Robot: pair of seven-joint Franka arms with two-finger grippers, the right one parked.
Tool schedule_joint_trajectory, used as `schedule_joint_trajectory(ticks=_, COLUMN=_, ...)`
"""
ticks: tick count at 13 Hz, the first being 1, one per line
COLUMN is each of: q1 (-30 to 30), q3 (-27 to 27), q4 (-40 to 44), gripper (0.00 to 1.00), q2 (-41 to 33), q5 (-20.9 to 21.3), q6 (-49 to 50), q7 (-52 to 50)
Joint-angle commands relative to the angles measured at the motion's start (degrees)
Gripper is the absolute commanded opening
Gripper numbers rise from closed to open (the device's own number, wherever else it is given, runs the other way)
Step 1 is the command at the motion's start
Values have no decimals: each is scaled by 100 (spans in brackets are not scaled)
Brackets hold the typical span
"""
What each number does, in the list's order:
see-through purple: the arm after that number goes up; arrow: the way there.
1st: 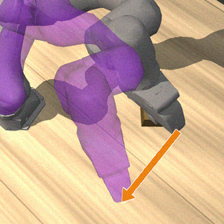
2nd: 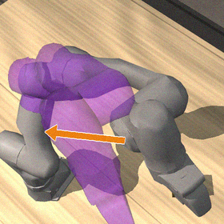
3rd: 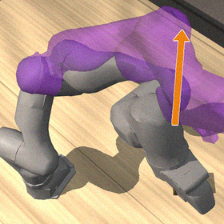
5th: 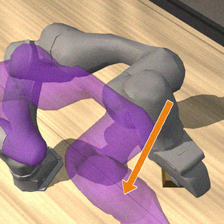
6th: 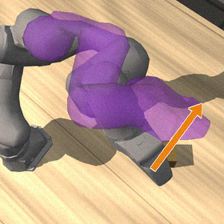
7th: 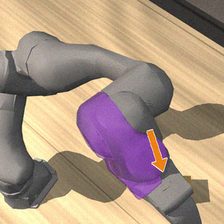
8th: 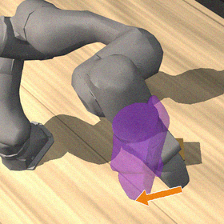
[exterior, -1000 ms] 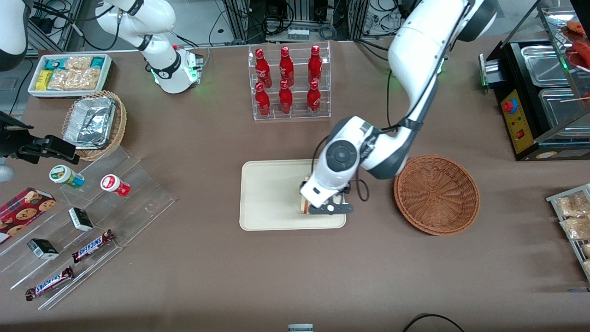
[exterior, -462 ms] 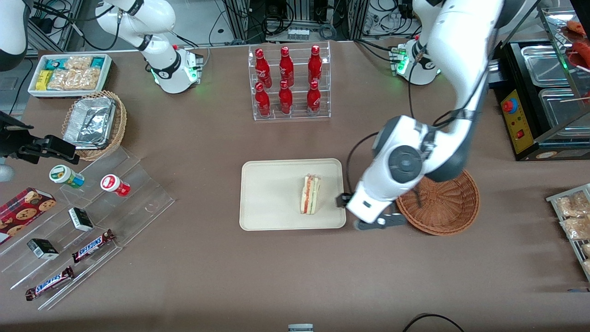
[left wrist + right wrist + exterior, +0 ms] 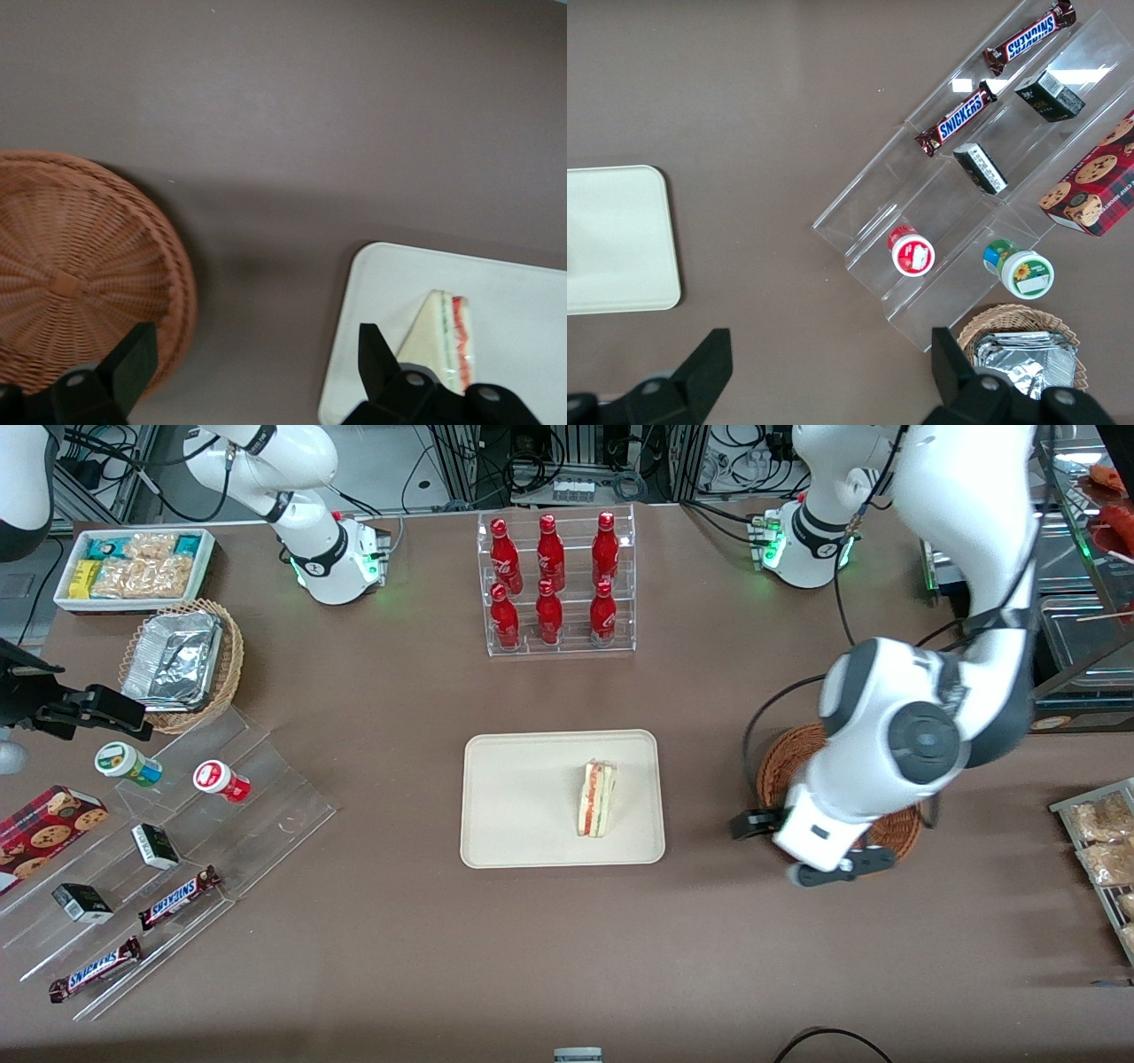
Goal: Place sandwich from basket to tray
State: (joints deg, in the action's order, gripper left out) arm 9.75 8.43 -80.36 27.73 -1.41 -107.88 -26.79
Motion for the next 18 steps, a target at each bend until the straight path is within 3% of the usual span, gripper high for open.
schedule_joint_trajectory(ticks=1, q1=-569, q3=45, q4=-68, gripper=100, q2=-390, q5=-8, q6=512, q7=778)
schedule_joint_trajectory(ticks=8, q1=-1405, q3=45, q4=-41, gripper=100, q2=-1391, q5=27, q6=1944, q7=1782)
schedule_joint_trajectory(ticks=11, q1=-1450, q3=62, q4=-41, gripper=100, q2=-1743, q5=263, q6=2480, q7=1800)
schedule_joint_trajectory(ticks=18, q1=-1625, q3=71, q4=64, gripper=100, q2=-2061, q5=308, q6=2991, q7=1818)
